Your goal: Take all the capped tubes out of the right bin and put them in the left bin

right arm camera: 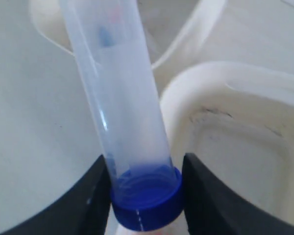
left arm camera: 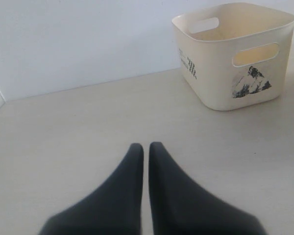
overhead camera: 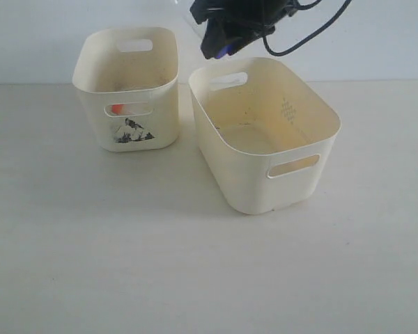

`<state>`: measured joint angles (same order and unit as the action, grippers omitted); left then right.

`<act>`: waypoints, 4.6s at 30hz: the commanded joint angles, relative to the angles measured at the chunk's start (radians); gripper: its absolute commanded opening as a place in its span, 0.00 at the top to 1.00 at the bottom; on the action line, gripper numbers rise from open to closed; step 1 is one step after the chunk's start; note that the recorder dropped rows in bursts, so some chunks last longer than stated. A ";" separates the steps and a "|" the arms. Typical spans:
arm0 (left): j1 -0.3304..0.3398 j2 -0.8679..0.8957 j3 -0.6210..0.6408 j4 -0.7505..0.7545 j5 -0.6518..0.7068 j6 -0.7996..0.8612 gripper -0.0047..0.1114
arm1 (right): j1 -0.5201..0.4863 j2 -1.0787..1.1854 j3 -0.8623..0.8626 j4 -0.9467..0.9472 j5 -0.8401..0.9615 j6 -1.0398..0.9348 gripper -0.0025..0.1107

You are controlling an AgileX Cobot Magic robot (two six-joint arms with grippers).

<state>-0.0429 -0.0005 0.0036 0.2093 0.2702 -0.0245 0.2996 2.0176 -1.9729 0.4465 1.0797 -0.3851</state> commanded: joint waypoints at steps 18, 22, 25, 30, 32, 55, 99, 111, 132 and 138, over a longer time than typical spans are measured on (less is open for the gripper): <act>-0.001 0.000 -0.004 -0.004 -0.009 -0.013 0.92 | 0.001 0.154 -0.004 0.649 -0.285 -0.492 0.98; -0.001 0.000 -0.004 -0.004 -0.009 -0.013 0.92 | 0.011 0.167 -0.004 0.680 -0.315 -0.492 0.98; -0.001 0.000 -0.004 -0.004 -0.009 -0.013 0.92 | 0.030 0.178 -0.004 0.680 -0.340 -0.494 0.97; -0.001 0.000 -0.004 -0.004 -0.009 -0.013 0.92 | 0.064 0.183 -0.004 0.673 -0.432 -0.530 0.56; -0.001 0.000 -0.004 -0.004 -0.009 -0.013 0.92 | 0.071 0.187 -0.004 0.660 -0.494 -0.488 0.35; -0.001 0.000 -0.004 -0.004 -0.009 -0.013 0.92 | -0.027 -0.016 -0.004 -0.103 0.028 0.010 0.97; -0.001 0.000 -0.004 -0.004 -0.009 -0.013 0.92 | 0.035 0.089 -0.004 -0.486 0.134 0.275 0.98; -0.001 0.000 -0.004 -0.004 -0.009 -0.013 0.92 | -0.014 0.089 -0.004 -0.322 0.106 0.278 0.98; -0.001 0.000 -0.004 -0.004 -0.009 -0.013 0.92 | -0.168 0.087 -0.004 0.122 0.141 -0.019 0.98; -0.001 0.000 -0.004 -0.004 -0.009 -0.013 0.92 | -0.170 0.087 -0.004 0.124 0.141 -0.014 0.98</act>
<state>-0.0429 -0.0005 0.0036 0.2093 0.2702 -0.0245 0.1350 2.1121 -1.9729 0.5637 1.2192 -0.4002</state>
